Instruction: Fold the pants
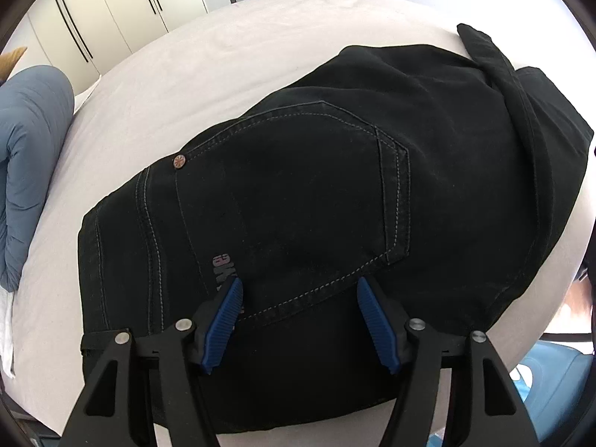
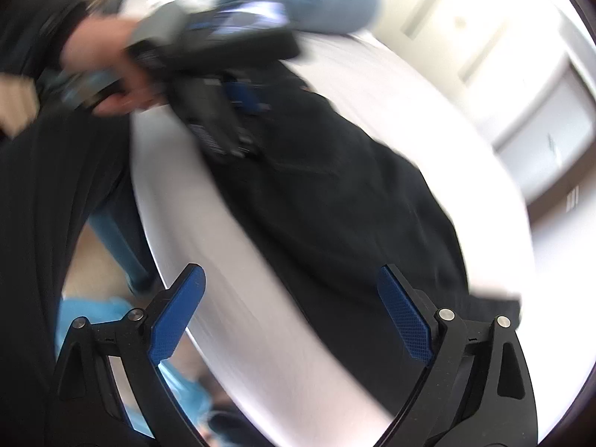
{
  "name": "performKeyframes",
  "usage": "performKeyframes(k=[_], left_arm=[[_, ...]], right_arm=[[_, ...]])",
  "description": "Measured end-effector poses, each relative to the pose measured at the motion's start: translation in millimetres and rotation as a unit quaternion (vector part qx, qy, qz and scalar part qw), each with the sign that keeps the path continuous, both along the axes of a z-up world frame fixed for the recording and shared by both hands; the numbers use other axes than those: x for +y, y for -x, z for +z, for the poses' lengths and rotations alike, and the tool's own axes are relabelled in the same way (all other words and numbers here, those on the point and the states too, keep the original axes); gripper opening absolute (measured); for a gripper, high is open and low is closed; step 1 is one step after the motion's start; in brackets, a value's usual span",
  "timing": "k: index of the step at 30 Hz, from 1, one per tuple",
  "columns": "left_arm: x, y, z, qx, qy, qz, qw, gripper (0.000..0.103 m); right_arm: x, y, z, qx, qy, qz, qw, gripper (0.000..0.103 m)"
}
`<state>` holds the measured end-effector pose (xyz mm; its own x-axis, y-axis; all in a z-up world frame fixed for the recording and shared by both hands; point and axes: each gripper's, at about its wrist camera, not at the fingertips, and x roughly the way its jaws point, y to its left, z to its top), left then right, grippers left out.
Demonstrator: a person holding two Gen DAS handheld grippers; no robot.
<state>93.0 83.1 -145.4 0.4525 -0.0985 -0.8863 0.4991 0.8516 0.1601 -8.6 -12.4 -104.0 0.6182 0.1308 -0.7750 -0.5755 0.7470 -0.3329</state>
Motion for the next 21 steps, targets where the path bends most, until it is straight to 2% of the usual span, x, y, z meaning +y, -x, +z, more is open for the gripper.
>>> performKeyframes(k=[2, 3, 4, 6, 7, 8, 11, 13, 15, 20, 21], left_arm=[[-3, 0, 11, 0.001, -0.017, 0.006, 0.9998, 0.065], [-4, -1, 19, -0.002, -0.007, 0.014, 0.9999, 0.064], [-6, -3, 32, -0.011, 0.02, 0.023, 0.9995, 0.064], [-14, -9, 52, -0.019, 0.079, 0.036, 0.996, 0.065], [-21, -13, 55, -0.017, 0.094, 0.036, 0.9947, 0.065], [-29, -16, 54, -0.015, 0.101, 0.034, 0.9942, 0.065], [-45, -27, 32, 0.004, 0.089, 0.028, 0.9956, 0.065], [-40, -40, 7, 0.045, 0.088, 0.049, 0.9938, 0.065], [-33, -38, -2, 0.038, 0.107, 0.053, 0.9921, 0.067], [-32, -38, -3, 0.052, 0.109, 0.069, 0.9903, 0.067], [-35, -40, -4, 0.055, 0.111, 0.074, 0.9895, 0.067]], right_arm=[[-41, -14, 12, 0.024, -0.079, -0.074, 0.994, 0.093], [-65, -22, 18, 0.029, -0.123, -0.109, 0.986, 0.093], [-90, -29, 24, 0.033, -0.166, -0.143, 0.975, 0.093], [-149, -46, 36, 0.046, -0.27, -0.218, 0.937, 0.093], [-182, -55, 41, 0.051, -0.329, -0.255, 0.908, 0.091], [-211, -62, 44, 0.049, -0.374, -0.282, 0.882, 0.09], [-284, -80, 49, 0.028, -0.474, -0.333, 0.815, 0.079], [-324, -94, 49, 0.017, -0.504, -0.353, 0.788, 0.064], [-353, -110, 43, 0.019, -0.528, -0.369, 0.765, 0.056], [-413, -152, 11, 0.047, -0.579, -0.404, 0.706, 0.055], [-421, -160, 0, 0.057, -0.591, -0.417, 0.688, 0.055]])
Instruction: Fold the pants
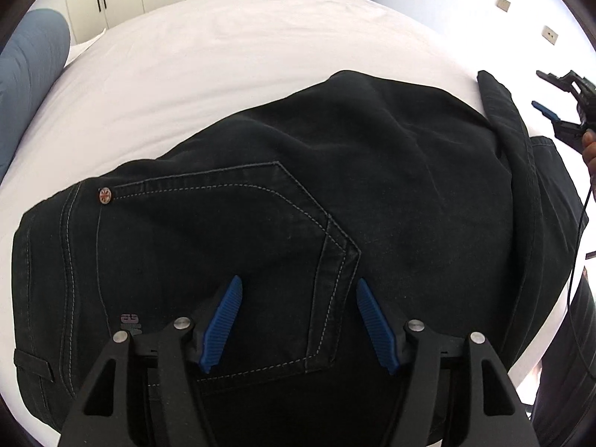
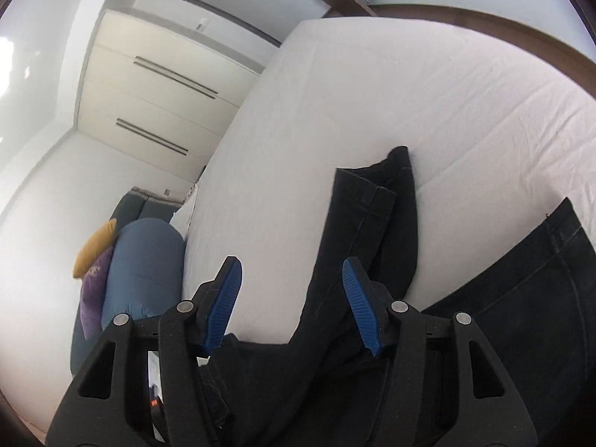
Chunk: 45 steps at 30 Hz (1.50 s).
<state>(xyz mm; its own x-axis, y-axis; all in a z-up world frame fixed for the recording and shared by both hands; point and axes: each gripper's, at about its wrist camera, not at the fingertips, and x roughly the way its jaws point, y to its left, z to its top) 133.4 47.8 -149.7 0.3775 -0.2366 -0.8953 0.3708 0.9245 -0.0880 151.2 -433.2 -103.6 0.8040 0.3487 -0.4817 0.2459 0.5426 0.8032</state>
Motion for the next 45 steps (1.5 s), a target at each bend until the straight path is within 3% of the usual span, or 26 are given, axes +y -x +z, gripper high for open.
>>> performKeyframes(k=[3, 9, 14, 19, 24, 35, 45], left_arm=[[-3, -10, 2, 0.005, 0.004, 0.007, 1.0, 0.067], [3, -4, 2, 0.002, 0.008, 0.01, 0.9999, 0.067], [3, -4, 2, -0.001, 0.008, 0.012, 0.9999, 0.067], [-2, -3, 0, -0.003, 0.007, 0.013, 0.9999, 0.067], [-7, -1, -1, -0.005, 0.001, 0.013, 0.9999, 0.067], [-10, 0, -2, -0.008, 0.001, 0.012, 0.9999, 0.068], [-9, 0, -3, -0.01, 0.003, 0.013, 0.9999, 0.068]], right_arm=[[-10, -24, -26, 0.022, -0.056, -0.02, 0.998, 0.055], [-8, -46, -53, 0.057, -0.078, -0.039, 0.995, 0.055], [-16, -52, -67, 0.054, -0.12, -0.048, 0.99, 0.055], [-16, -53, -76, 0.025, -0.159, -0.058, 0.985, 0.026], [-9, -68, -70, 0.013, -0.14, -0.051, 0.989, 0.009], [-8, -84, -61, 0.023, -0.104, -0.05, 0.993, 0.001], [1, -35, 20, -0.049, -0.047, -0.055, 0.996, 0.001]])
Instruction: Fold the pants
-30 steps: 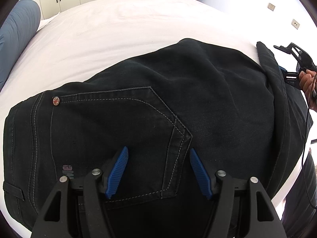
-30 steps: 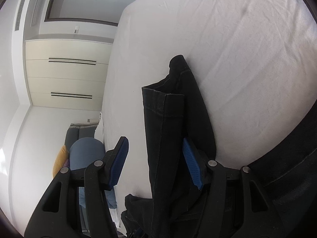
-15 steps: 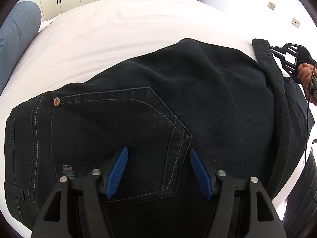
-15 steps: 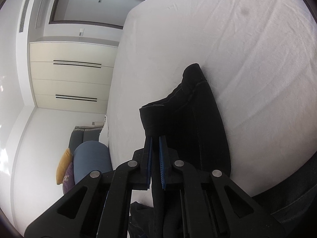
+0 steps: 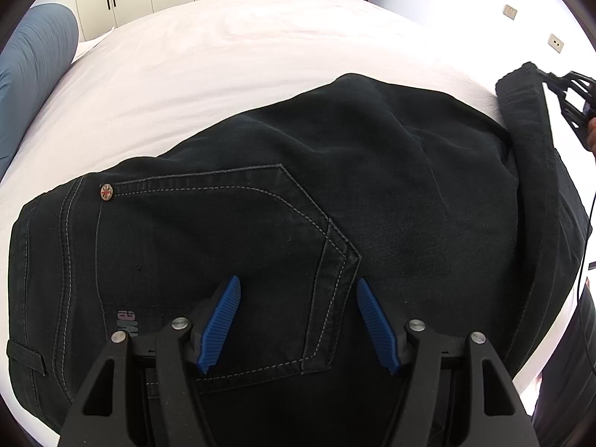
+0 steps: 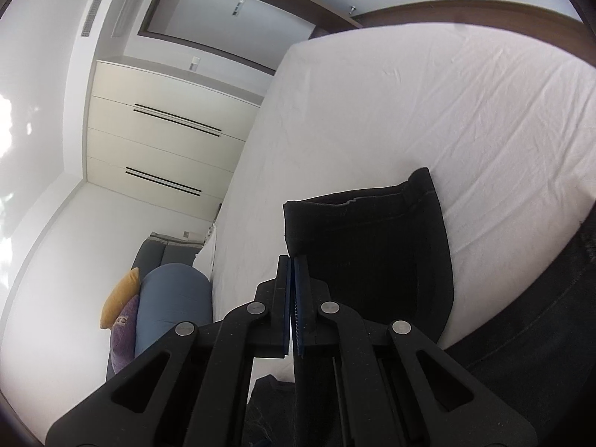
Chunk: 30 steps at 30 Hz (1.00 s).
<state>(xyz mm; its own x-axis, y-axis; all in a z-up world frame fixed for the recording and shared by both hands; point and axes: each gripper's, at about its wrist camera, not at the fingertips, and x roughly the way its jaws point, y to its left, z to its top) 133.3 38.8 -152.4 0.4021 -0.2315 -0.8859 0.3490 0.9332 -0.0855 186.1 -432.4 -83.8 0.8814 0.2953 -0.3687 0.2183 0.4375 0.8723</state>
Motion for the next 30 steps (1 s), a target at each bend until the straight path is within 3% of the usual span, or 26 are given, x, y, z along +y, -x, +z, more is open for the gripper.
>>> performKeyframes(k=[8, 13, 21, 26, 30], left_arm=[[0, 0, 0, 0.0, 0.0, -0.001, 1.0, 0.068], [0, -2, 1, 0.002, -0.002, -0.005, 1.0, 0.068], [-3, -10, 5, 0.011, -0.008, -0.006, 0.9999, 0.067], [-6, -16, 9, 0.016, -0.014, -0.006, 0.9998, 0.068], [-12, -21, 10, 0.018, -0.02, -0.007, 0.9996, 0.068]], right_arm=[[-8, 102, 53, -0.027, 0.033, -0.039, 0.998, 0.0], [-7, 166, 59, -0.01, 0.038, -0.069, 0.997, 0.0], [-4, 238, -14, 0.08, 0.007, -0.119, 0.99, 0.001], [-16, 271, -65, 0.108, -0.042, -0.155, 0.981, 0.0], [-13, 277, -80, 0.115, -0.052, -0.164, 0.978, 0.0]])
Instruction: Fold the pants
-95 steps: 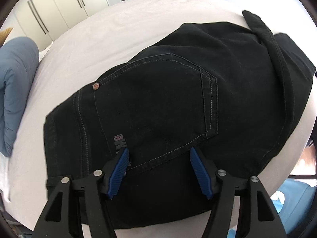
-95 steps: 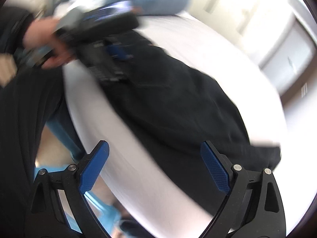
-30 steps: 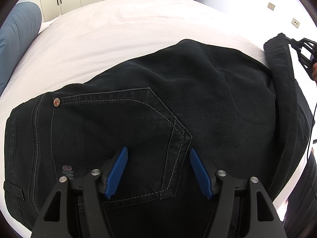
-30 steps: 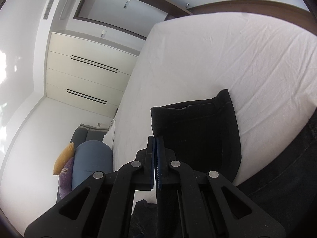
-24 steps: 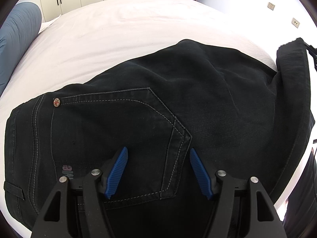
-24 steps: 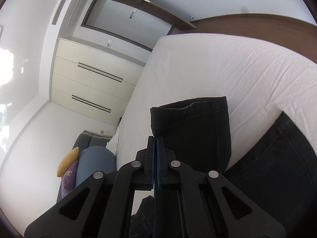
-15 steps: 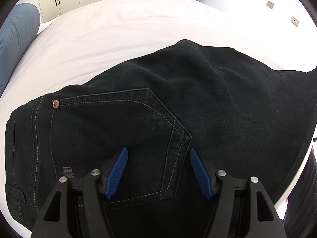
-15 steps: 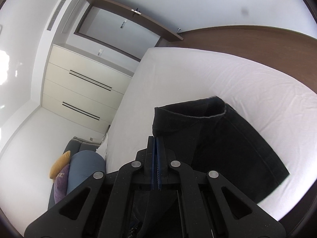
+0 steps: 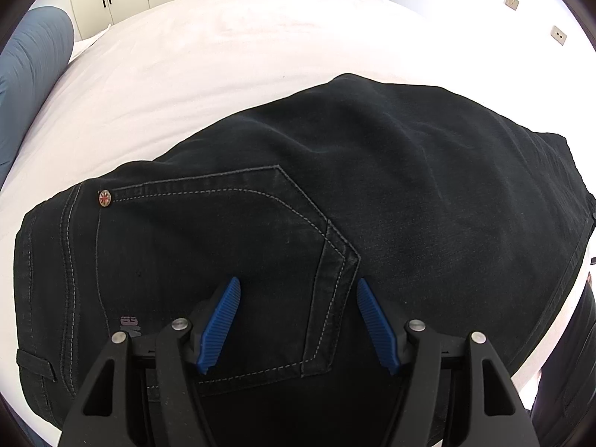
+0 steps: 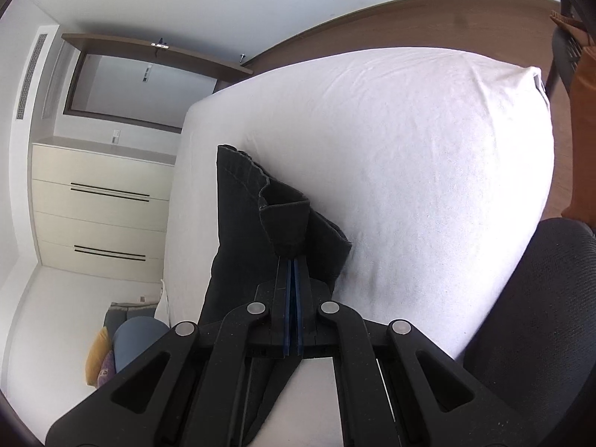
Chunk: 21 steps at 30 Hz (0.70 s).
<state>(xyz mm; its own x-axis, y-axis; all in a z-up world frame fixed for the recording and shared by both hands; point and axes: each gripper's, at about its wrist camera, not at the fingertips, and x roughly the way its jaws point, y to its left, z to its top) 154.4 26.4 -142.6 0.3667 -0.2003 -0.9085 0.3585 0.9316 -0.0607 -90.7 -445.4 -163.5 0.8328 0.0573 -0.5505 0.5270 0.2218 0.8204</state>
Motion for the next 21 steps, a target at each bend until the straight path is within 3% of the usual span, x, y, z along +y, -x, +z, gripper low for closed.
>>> performKeyframes(k=[7, 21], left_arm=[[-10, -1, 3, 0.002, -0.014, -0.012, 0.9998, 0.069], [-1, 9, 5, 0.003, -0.021, -0.033, 0.9992, 0.07]], right_arm=[[-2, -4, -8, 0.014, -0.031, -0.012, 0.999, 0.0], [2, -12, -4, 0.055, -0.036, -0.006, 0.998, 0.0]])
